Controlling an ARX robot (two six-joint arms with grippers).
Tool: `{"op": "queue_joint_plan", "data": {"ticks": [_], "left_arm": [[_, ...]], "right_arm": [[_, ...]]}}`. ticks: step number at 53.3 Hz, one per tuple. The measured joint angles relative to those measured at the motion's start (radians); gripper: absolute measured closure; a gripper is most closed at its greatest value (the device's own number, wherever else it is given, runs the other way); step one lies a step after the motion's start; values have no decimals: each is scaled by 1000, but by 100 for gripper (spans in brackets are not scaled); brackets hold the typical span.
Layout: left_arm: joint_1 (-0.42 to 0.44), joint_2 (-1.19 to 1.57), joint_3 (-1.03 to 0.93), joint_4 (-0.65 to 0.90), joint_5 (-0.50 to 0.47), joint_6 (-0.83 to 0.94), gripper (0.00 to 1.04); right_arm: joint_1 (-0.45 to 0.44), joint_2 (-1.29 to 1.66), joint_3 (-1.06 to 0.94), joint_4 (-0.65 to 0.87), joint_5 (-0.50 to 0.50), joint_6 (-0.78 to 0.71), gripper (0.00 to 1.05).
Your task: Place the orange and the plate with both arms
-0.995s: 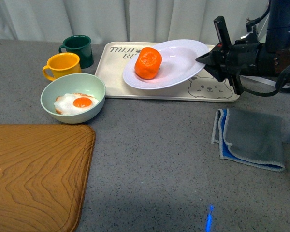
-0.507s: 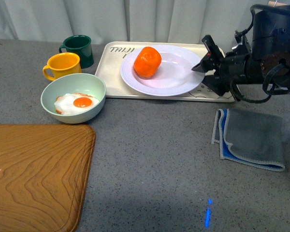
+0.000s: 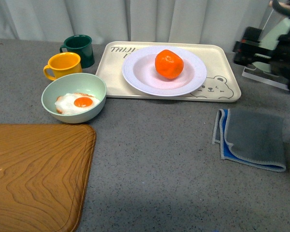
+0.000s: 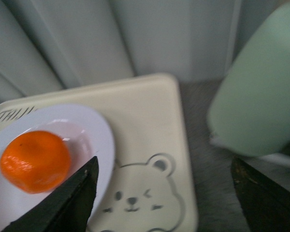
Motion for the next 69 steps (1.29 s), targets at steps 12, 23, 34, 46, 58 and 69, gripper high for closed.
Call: {"op": "queue_joint_plan", "data": {"ticks": [12,23,34,46,58,69], "left_arm": [[0,1,0,-1,-1,0,7],[0,1,0,-1,-1,0,7],[0,1,0,-1,-1,0,7],[0,1,0,-1,-1,0,7],[0,1,0,-1,-1,0,7],[0,1,0,-1,-1,0,7]], "right_arm": [[-33,-489,-436,136,29,-161,65],[-62,-779,-649,69,-21,-182,99],[-105,-929,-723,-4,-47,-188,104],[-105,-1106,-782,-123,-50,-188,104],[-105,-1274,-818,-253,-50,-188,104],[-106,-1433,-837,-392,-50,-188,104]]}}
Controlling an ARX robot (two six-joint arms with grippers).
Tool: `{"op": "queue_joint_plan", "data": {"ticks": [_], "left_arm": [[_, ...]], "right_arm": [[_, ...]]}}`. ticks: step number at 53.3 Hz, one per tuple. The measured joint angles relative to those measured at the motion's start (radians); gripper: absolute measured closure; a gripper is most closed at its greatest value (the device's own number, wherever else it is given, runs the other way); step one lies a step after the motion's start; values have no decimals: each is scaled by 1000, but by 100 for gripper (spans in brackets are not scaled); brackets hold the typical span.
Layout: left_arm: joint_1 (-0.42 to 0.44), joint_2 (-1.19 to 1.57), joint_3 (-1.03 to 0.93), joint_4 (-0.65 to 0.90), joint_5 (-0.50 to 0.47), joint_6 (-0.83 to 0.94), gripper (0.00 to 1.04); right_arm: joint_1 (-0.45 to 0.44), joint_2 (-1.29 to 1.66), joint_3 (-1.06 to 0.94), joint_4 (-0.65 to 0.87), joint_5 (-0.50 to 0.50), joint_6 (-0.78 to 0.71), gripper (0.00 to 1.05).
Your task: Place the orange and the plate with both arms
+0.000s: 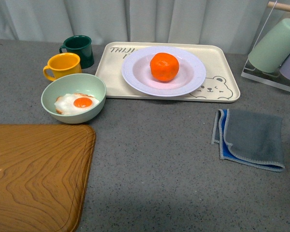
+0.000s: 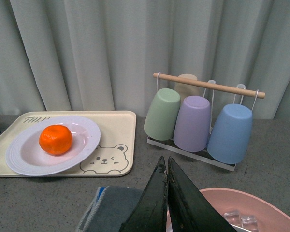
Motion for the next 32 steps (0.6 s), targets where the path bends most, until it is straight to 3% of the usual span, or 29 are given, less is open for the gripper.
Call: {"op": "queue_joint_plan", "data": {"ticks": [32], "left_arm": [[0,0,0,0,0,0,7]], "right_arm": [[0,-338,-5,-314,0,0,104]]}}
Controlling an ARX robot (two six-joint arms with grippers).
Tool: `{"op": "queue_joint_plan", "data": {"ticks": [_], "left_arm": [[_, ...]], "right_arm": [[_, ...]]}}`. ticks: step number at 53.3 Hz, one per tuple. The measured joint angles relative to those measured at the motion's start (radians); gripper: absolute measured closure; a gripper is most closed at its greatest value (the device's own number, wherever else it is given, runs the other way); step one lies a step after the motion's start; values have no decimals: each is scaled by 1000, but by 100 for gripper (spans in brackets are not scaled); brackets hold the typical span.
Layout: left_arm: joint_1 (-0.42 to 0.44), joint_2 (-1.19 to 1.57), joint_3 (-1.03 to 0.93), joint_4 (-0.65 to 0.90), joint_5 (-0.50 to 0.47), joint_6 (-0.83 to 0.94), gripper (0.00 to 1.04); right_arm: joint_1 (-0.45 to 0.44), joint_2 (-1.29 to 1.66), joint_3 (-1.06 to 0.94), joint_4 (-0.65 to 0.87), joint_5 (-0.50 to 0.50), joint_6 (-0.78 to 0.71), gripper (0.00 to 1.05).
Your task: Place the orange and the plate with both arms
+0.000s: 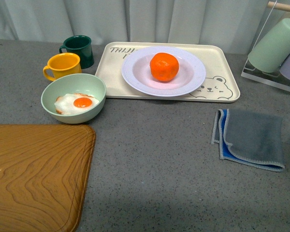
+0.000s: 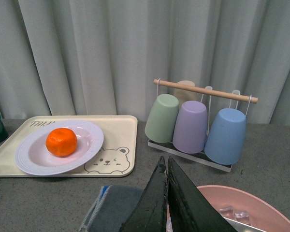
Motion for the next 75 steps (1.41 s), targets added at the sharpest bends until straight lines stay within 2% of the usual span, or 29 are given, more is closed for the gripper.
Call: {"op": "queue_joint_plan", "data": {"ticks": [30,34,43,57,60,62,65,70,71,75], "left_arm": [[0,0,0,0,0,0,7],[0,0,0,0,0,0,7],[0,-1,0,0,0,0,7],[0,-1,0,0,0,0,7],[0,-1,0,0,0,0,7],[0,-1,0,0,0,0,7],[0,-1,0,0,0,0,7],[0,-1,0,0,0,0,7],[0,-1,0,0,0,0,7],[0,-1,0,0,0,0,7]], "right_arm": [[0,-171,0,-169,-1,0,104],[0,-292,0,-328,-3,0,104],[0,-344,1,-349,-3,0,104],[0,-344,0,-350,-3,-2,63],[0,-344,0,-350,-3,-2,52],[0,-344,0,-350,-3,-2,42],[0,-344,0,-350,-3,-2,33],[0,-344,1,-350,-3,-2,10],[0,-344,1,-350,-3,0,8],[0,-344,0,-350,-3,-1,10]]}}
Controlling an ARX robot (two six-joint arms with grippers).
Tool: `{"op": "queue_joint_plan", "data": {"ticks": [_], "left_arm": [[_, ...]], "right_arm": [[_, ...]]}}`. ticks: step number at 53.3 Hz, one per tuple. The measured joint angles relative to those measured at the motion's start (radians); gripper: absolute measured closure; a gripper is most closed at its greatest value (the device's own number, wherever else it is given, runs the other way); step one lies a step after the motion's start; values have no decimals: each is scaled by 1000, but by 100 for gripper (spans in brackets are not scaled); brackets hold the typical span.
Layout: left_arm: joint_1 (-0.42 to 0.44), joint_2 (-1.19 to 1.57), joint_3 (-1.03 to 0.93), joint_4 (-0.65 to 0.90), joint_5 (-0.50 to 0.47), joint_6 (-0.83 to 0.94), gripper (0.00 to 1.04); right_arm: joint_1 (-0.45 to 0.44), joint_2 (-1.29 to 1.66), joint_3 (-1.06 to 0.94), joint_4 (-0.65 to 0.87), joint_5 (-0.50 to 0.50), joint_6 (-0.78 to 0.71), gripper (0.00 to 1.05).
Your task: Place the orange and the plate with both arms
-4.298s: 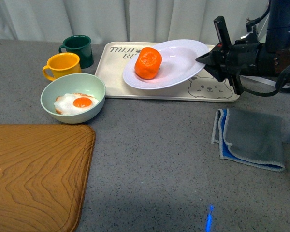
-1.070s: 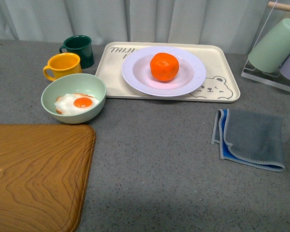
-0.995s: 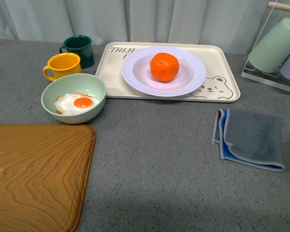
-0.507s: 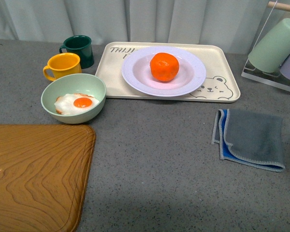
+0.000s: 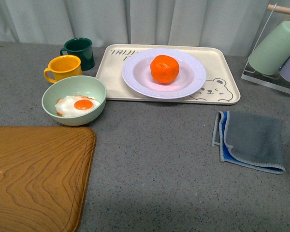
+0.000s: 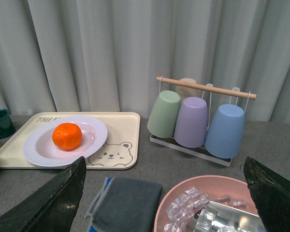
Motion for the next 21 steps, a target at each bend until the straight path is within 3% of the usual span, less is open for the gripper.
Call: {"op": "queue_joint_plan", "data": {"ticks": [21], "left_arm": [[0,0,0,0,0,0,7]], "right_arm": [[0,0,0,0,0,0,9]]}}
